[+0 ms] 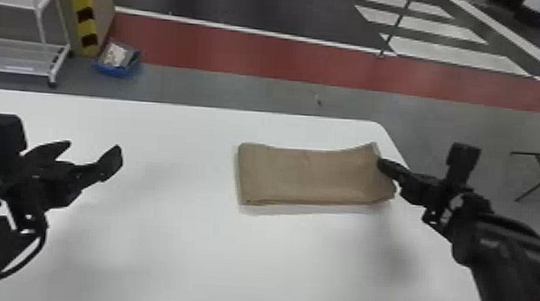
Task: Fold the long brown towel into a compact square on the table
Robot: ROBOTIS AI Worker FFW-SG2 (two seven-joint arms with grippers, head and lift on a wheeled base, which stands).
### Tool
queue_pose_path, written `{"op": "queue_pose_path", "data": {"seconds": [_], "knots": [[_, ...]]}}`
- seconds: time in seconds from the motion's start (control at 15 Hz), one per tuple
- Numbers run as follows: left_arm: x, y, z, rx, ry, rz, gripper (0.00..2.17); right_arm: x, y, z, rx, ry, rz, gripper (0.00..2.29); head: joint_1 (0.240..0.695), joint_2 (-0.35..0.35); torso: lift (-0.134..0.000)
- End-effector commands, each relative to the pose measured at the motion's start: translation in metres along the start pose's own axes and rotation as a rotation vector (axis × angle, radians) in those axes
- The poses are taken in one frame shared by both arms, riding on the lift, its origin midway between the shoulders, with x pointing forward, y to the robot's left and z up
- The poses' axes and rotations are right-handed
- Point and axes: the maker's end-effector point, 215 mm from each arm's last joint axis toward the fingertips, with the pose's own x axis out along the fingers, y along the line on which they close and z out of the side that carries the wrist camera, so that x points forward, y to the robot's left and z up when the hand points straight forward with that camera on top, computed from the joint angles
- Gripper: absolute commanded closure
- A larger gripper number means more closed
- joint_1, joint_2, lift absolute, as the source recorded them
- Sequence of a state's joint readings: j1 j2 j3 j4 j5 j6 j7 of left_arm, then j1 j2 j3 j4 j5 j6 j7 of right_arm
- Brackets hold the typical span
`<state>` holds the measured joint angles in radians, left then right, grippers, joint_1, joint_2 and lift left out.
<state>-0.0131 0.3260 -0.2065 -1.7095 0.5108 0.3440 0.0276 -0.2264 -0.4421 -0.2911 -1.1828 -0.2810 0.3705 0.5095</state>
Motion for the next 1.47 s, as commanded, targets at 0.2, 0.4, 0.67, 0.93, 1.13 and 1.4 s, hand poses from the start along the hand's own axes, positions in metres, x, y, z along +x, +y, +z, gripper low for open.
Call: {"op": "queue_pose_path", "data": {"seconds": [0.2,0.4,0.67,0.93,1.13,1.4], "knots": [[-0.002,0.001,-0.002,-0.001,0.005,0.001,0.09,-0.009,-0.014,-0.008,-0.052,-0.036,-0.049,0.0,0.695,-0.282,-0.124],[-0.003,-0.001,-0.001,-0.002,0.003,-0.003,0.09,-0.038,-0.03,0.021,-0.066,-0.134,-0.095,0.06,0.695,-0.29,-0.124],[-0.001,-0.02,-0.005,-0.017,0.007,-0.032,0.08,-0.064,-0.051,0.002,-0.047,-0.117,-0.117,0.07,0.695,-0.325,-0.124],[0.011,-0.102,-0.014,-0.068,0.017,-0.13,0.1,-0.099,-0.054,-0.007,-0.015,-0.206,-0.124,0.07,0.695,-0.35,-0.124],[0.022,-0.172,-0.036,-0.062,0.048,-0.2,0.21,-0.129,-0.046,-0.003,0.013,-0.262,-0.109,0.08,0.695,-0.35,-0.124],[0.028,-0.23,-0.072,-0.022,0.065,-0.224,0.21,-0.165,-0.029,-0.003,-0.001,-0.306,-0.09,0.08,0.695,-0.35,-0.124]]}}
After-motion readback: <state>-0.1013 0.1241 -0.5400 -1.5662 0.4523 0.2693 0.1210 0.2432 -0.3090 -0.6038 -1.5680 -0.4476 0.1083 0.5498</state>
